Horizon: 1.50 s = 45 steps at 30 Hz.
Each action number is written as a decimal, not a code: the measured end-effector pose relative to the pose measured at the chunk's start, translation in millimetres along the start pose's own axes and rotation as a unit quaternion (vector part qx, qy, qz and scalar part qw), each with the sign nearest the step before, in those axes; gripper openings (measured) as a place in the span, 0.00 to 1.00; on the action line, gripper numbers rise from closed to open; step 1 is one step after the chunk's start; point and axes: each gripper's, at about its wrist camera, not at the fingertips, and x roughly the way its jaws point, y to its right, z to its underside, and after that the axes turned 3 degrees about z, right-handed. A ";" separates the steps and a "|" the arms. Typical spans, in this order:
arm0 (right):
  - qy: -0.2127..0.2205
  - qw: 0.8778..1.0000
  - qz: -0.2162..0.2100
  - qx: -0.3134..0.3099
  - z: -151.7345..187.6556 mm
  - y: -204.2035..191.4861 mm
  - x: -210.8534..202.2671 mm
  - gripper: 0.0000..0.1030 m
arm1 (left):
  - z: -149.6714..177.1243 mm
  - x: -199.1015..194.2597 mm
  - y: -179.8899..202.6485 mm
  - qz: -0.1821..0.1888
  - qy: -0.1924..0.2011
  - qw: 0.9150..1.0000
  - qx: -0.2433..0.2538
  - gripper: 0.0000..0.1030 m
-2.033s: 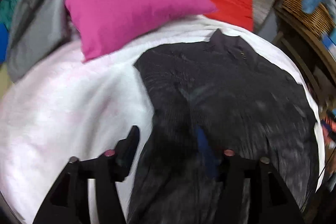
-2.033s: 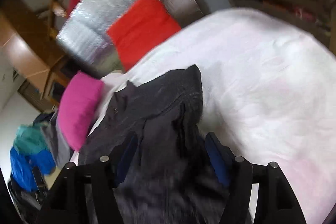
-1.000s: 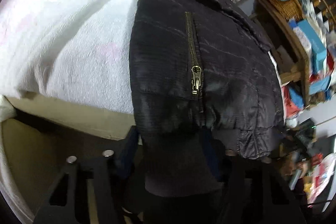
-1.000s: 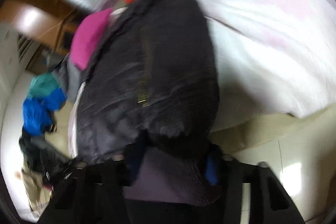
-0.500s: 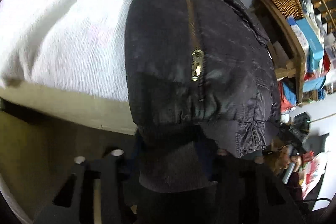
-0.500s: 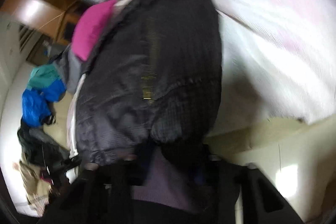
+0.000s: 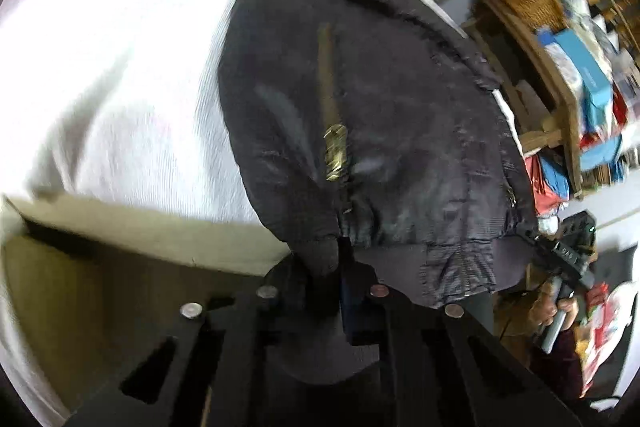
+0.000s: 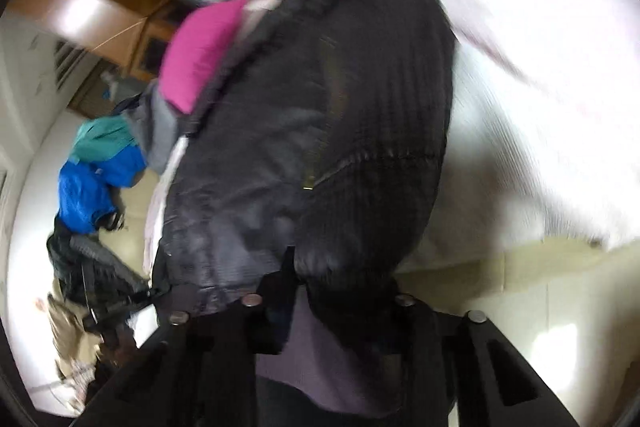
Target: Fold large clothes
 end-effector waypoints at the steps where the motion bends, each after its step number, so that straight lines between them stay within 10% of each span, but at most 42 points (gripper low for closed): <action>1: 0.013 1.000 -0.002 -0.016 -2.7 -10.4 -9.7 0.26 | -2.0 -8.9 5.5 0.001 0.010 1.000 0.012 0.11; 11: 0.079 0.994 -0.061 -0.049 -42.3 -75.8 -54.7 0.24 | -49.2 -87.3 62.9 0.020 0.104 0.992 0.062 0.10; 19: 0.160 0.982 -0.092 -0.047 -146.2 -111.4 -63.2 0.24 | -158.4 -115.8 68.5 0.049 0.176 0.982 0.049 0.10; 28: 0.242 0.969 -0.048 0.009 -324.0 -98.2 3.0 0.16 | -344.9 -12.9 43.0 0.015 0.164 0.986 0.012 0.10; 37: 0.213 0.971 0.049 0.100 -408.2 -5.6 92.3 0.16 | -416.2 116.5 -18.2 -0.008 0.102 0.990 -0.094 0.14; 40: 0.192 0.974 0.042 0.114 -412.1 12.2 105.8 0.26 | -408.8 118.6 -26.2 0.018 0.108 0.989 -0.103 0.20; 43: 0.161 0.979 0.053 0.109 -417.4 15.2 120.8 0.88 | -399.6 109.0 -29.8 0.052 0.122 0.985 -0.113 0.49; 45: 0.144 0.986 0.044 0.077 -423.1 4.5 129.4 0.88 | -399.4 103.9 -32.8 0.052 0.139 0.981 -0.127 0.62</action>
